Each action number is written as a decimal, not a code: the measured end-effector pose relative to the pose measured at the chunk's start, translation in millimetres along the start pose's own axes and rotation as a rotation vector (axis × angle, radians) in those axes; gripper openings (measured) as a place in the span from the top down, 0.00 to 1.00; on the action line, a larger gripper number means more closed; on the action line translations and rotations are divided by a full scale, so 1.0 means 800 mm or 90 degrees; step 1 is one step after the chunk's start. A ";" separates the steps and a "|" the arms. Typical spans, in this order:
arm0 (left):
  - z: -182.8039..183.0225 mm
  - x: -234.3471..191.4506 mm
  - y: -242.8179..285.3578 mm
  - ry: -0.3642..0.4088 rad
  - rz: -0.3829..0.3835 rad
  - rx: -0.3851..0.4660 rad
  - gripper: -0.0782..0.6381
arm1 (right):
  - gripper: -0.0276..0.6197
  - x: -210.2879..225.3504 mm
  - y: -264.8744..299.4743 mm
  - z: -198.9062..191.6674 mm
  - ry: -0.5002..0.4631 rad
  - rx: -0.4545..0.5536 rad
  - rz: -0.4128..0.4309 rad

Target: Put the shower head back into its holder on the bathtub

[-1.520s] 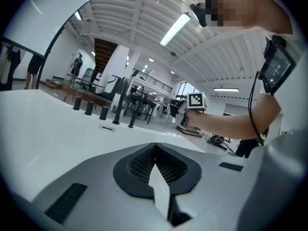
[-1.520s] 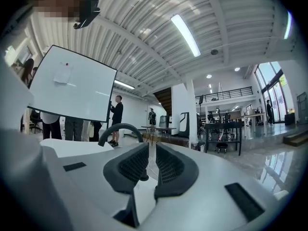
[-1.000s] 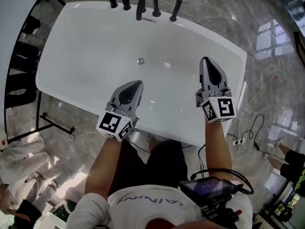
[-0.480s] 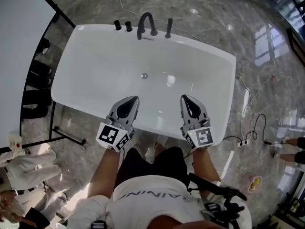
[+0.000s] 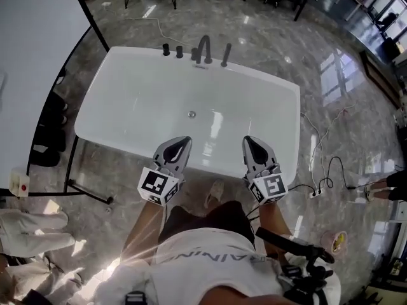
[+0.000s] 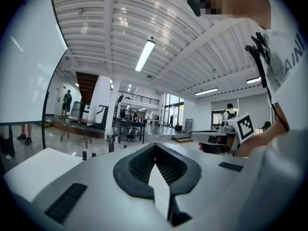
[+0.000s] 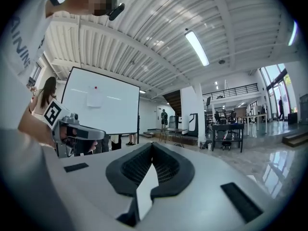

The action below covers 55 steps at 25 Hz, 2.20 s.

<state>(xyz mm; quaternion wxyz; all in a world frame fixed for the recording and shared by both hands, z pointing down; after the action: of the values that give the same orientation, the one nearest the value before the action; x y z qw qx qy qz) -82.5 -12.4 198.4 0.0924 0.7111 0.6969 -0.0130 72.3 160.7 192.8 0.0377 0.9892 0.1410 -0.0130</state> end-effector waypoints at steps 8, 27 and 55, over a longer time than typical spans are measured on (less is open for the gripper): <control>0.013 0.011 -0.149 -0.019 0.032 0.047 0.87 | 0.94 -0.098 -0.048 0.034 0.001 -0.011 -0.020; 0.027 0.112 -0.210 -0.047 0.054 0.054 0.87 | 0.94 -0.131 -0.132 0.088 -0.047 -0.015 0.063; 0.087 0.272 -0.170 0.014 0.031 0.055 0.87 | 0.94 -0.037 -0.310 0.123 -0.053 0.024 0.004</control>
<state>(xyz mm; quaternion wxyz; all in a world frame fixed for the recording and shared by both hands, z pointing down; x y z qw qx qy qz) -203.4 194.2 82.3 0.0538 0.7315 0.6789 -0.0331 -27.1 382.2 78.3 0.0249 0.9888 0.1357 -0.0568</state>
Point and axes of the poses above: the fingertips, and each gripper's own axes: y forward along the fingers, x to its right, z out of its top, the point moved 6 cm from there along -y, backward along the fingers, and after that the axes turned 1 degree about -y, right-handed, at the moved point
